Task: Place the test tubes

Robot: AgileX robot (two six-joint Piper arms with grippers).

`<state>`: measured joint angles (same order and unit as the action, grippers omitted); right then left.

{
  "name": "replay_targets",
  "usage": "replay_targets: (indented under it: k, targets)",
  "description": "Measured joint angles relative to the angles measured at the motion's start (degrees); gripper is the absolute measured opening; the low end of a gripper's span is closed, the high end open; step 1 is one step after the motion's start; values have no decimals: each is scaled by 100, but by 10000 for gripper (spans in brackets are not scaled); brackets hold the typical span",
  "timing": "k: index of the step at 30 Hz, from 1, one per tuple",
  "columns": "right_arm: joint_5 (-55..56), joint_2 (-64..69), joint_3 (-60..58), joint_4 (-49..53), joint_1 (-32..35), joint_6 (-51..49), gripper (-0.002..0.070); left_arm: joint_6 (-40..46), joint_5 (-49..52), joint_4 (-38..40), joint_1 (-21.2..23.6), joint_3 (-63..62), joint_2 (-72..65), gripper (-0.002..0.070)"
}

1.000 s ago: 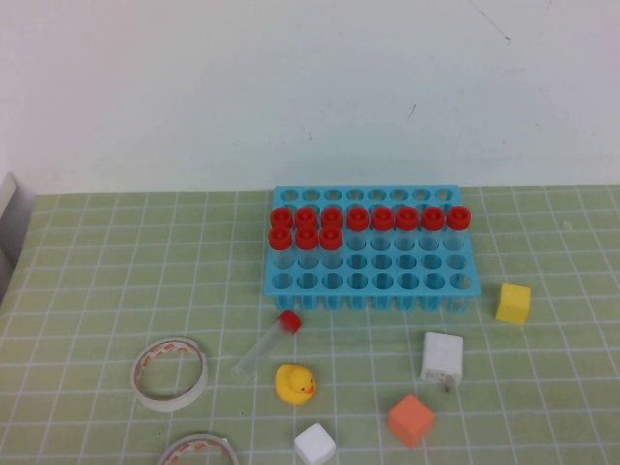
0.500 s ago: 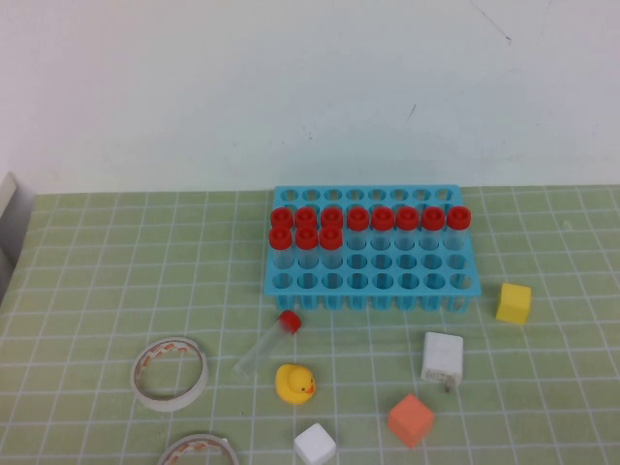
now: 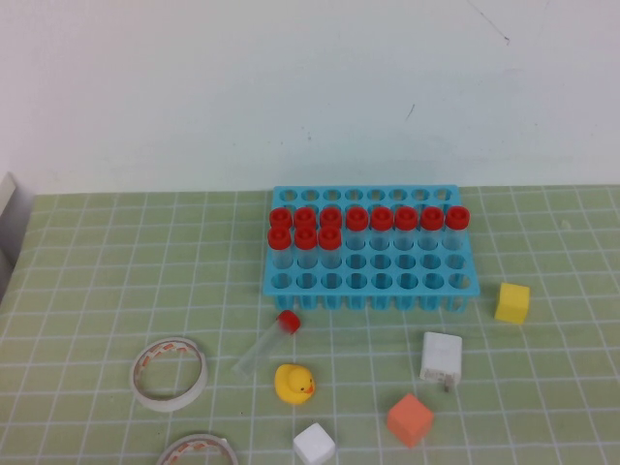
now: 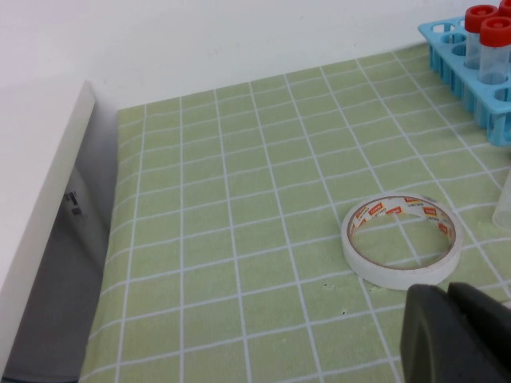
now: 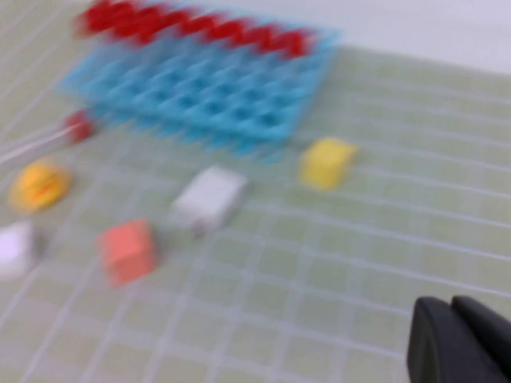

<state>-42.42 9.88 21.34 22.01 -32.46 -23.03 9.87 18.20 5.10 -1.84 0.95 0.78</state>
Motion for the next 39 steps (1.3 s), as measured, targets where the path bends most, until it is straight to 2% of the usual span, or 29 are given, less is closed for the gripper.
replay_targets:
  k: [6,9,12,19,24,28,32,39]
  targets:
    - [0,-447,0,0,1990,0,0,0,0,0,0,0,0,-1]
    - [-8,-514,0,0,2686,0,0,0,0,0,0,0,0,-1]
    - [-13,-536,0,23,3096,0,0,0,0,0,0,0,0,0]
    - [190,-541,-178,207,3198,200,0,0,0,0,0,0,0,0]
    - [1432,-566,-745,-654,3198,1773,0,0,0,0,0,0,0,-1]
    - [2343,-675,-1308,-896,3198,2889,0,0,0,0,0,0,0,-1]
    - [2770,-860,-1835,-1204,3198,3153,0,0,0,0,0,0,0,-1]
    - [2785,-1053,-2287,-1738,3203,3215,0,0,0,0,0,0,0,-1]
